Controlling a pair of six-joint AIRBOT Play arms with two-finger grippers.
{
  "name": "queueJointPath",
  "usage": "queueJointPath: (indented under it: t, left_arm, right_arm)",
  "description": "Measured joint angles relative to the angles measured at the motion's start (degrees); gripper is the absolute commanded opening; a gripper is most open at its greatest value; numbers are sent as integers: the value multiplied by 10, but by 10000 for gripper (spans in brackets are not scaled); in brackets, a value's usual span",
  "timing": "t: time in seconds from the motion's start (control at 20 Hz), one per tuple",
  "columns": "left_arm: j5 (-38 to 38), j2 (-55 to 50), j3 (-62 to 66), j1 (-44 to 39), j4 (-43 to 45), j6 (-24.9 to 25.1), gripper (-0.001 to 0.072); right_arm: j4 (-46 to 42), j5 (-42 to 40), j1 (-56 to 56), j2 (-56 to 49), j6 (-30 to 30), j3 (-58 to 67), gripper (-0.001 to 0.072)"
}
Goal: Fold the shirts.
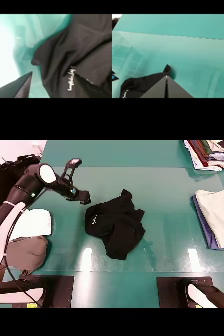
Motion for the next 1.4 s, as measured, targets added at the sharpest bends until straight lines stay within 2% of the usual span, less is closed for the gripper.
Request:
queueJointPath:
  t: [0.25, 0.3, 0.35, 0.4, 0.55, 0.7, 0.75, 0.8, 0.85, 1.05, 1.25, 1.3, 1.35, 1.4]
  left_arm:
    - [39, -67, -31, 16, -73, 43, 590]
    - [41, -79, -33, 17, -82, 46, 477]
    - [44, -88, -35, 18, -91, 49, 233]
    - [48, -94, -35, 19, -97, 50, 32]
    - [52, -104, -24, 26, -107, 53, 28]
    - [40, -97, 11, 41, -103, 51, 27]
    - [38, -91, 23, 46, -97, 51, 28]
    - [36, -84, 35, 49, -89, 51, 28]
    - [33, -77, 45, 52, -84, 51, 28]
    - [28, -61, 72, 57, -70, 51, 28]
    - [22, -57, 80, 58, -65, 50, 28]
    - [20, -57, 80, 58, -64, 50, 28]
    - [19, -57, 81, 58, -64, 50, 28]
    - [18, -56, 82, 58, -64, 49, 28]
  right_arm:
    - [0, 11, 0, -2, 0, 0, 18]
    - [0, 18, 0, -5, 0, 0, 18]
    - [-1, 28, 0, -11, 2, 0, 19]
    - [-1, 40, 0, -19, 8, 0, 19]
    - [-2, 89, 0, -57, 19, -7, 19]
    - [-3, 114, 3, -90, 29, -74, 19]
    - [-2, 113, 7, -96, 30, -111, 110]
    - [-1, 104, 13, -103, 33, -155, 403]
    - [1, 87, 23, -111, 34, -206, 496]
    - [49, 0, 93, -168, 13, -373, 496]
    - [142, -109, 181, -253, -34, -424, 494]
    - [155, -125, 200, -276, -40, -417, 477]
    - [169, -136, 216, -299, -46, -406, 430]
    - [181, -146, 229, -319, -49, -392, 341]
